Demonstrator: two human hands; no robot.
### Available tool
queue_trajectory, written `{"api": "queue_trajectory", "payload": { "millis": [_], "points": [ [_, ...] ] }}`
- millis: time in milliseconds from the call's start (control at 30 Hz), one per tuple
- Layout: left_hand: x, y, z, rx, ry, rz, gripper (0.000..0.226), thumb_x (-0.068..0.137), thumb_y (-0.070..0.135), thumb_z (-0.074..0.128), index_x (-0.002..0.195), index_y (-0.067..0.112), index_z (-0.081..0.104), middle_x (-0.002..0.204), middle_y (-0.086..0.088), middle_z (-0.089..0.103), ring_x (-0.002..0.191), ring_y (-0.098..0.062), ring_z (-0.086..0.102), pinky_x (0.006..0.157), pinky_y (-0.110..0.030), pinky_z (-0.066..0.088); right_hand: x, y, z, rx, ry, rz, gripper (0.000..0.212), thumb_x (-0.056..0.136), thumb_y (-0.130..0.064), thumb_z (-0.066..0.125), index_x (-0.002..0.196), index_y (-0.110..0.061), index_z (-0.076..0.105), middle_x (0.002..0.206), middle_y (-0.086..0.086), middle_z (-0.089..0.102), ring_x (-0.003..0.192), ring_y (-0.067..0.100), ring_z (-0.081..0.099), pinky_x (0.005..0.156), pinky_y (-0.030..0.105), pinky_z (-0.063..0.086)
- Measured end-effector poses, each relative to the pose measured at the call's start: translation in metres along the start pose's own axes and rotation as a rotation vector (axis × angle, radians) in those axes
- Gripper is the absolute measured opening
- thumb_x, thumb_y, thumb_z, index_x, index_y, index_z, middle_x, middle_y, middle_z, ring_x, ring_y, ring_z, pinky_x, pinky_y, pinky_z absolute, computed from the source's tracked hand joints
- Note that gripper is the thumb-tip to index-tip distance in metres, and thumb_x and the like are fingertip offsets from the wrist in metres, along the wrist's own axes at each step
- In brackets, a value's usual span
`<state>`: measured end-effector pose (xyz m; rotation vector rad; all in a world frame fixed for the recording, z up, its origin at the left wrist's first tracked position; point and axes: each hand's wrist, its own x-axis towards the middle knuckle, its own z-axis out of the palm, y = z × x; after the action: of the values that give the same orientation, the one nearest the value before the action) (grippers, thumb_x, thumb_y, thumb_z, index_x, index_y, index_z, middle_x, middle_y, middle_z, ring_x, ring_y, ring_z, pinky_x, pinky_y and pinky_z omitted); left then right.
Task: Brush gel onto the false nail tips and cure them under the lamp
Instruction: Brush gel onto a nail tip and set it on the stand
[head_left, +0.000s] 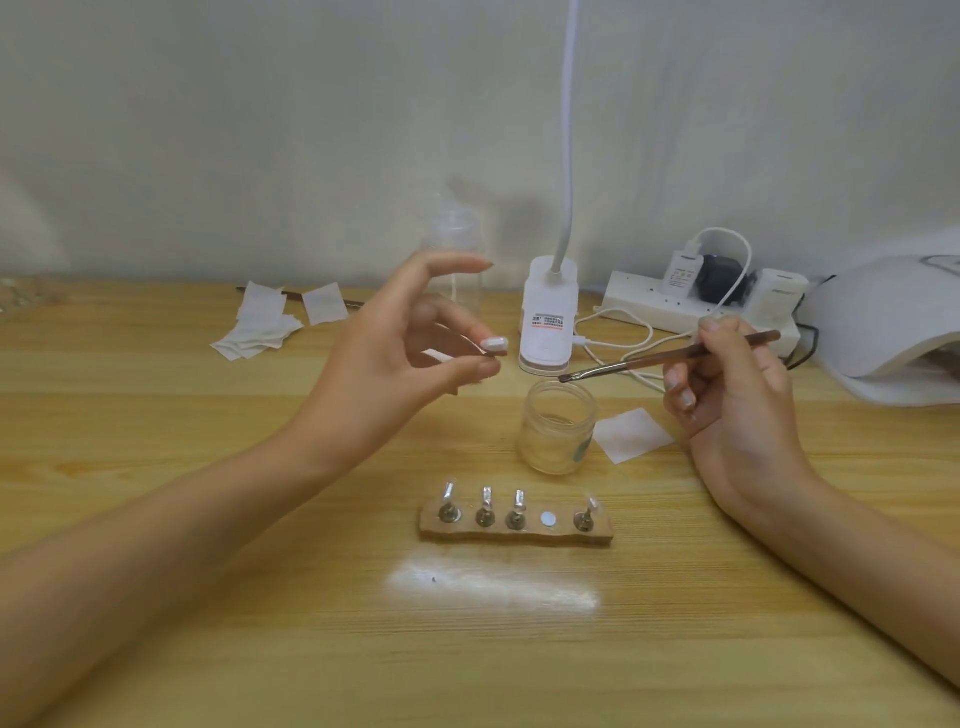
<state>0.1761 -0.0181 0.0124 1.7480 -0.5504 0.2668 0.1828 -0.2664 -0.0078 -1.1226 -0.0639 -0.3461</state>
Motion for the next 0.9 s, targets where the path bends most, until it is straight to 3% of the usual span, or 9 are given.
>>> {"api": "queue_trajectory", "payload": {
  "millis": [300, 500, 700, 900],
  "points": [
    [-0.006, -0.016, 0.011, 0.091, 0.019, 0.075, 0.066, 0.084, 0.007, 0.080, 0.139, 0.026, 0.049, 0.085, 0.005, 0.074, 0.090, -0.013, 0.074, 0.059, -0.024, 0.058, -0.001, -0.001, 0.001, -0.039, -0.044, -0.033, 0.030, 0.103, -0.014, 0.048, 0.073, -0.019, 0.048, 0.051, -0.005, 0.056, 0.047, 0.007, 0.052, 0.043, 0.015, 0.039],
    [-0.008, -0.023, 0.018, 0.089, -0.016, 0.069, 0.074, 0.080, 0.005, 0.083, 0.141, 0.025, 0.046, 0.084, 0.004, 0.075, 0.085, -0.019, 0.074, 0.071, -0.031, 0.057, -0.003, 0.000, 0.003, -0.101, -0.115, -0.039, 0.048, 0.103, -0.018, 0.048, 0.059, -0.033, 0.060, 0.053, -0.002, 0.059, 0.047, 0.009, 0.051, 0.043, 0.016, 0.039],
    [-0.007, -0.022, 0.019, 0.073, -0.021, 0.033, 0.069, 0.081, 0.005, 0.082, 0.138, 0.025, 0.048, 0.082, 0.004, 0.076, 0.083, -0.017, 0.074, 0.063, -0.048, 0.050, -0.002, 0.002, 0.002, -0.129, -0.183, -0.040, 0.033, 0.101, -0.023, 0.052, 0.068, -0.028, 0.054, 0.059, 0.003, 0.064, 0.045, 0.010, 0.050, 0.045, 0.017, 0.040],
    [-0.007, -0.025, 0.020, 0.077, -0.018, 0.033, 0.066, 0.082, 0.007, 0.082, 0.135, 0.029, 0.050, 0.081, 0.004, 0.075, 0.082, -0.020, 0.072, 0.062, -0.048, 0.050, -0.002, 0.001, 0.003, -0.162, -0.216, -0.027, 0.023, 0.093, -0.030, 0.057, 0.073, -0.022, 0.050, 0.060, 0.004, 0.065, 0.046, 0.011, 0.051, 0.045, 0.017, 0.038]
  ]
}}
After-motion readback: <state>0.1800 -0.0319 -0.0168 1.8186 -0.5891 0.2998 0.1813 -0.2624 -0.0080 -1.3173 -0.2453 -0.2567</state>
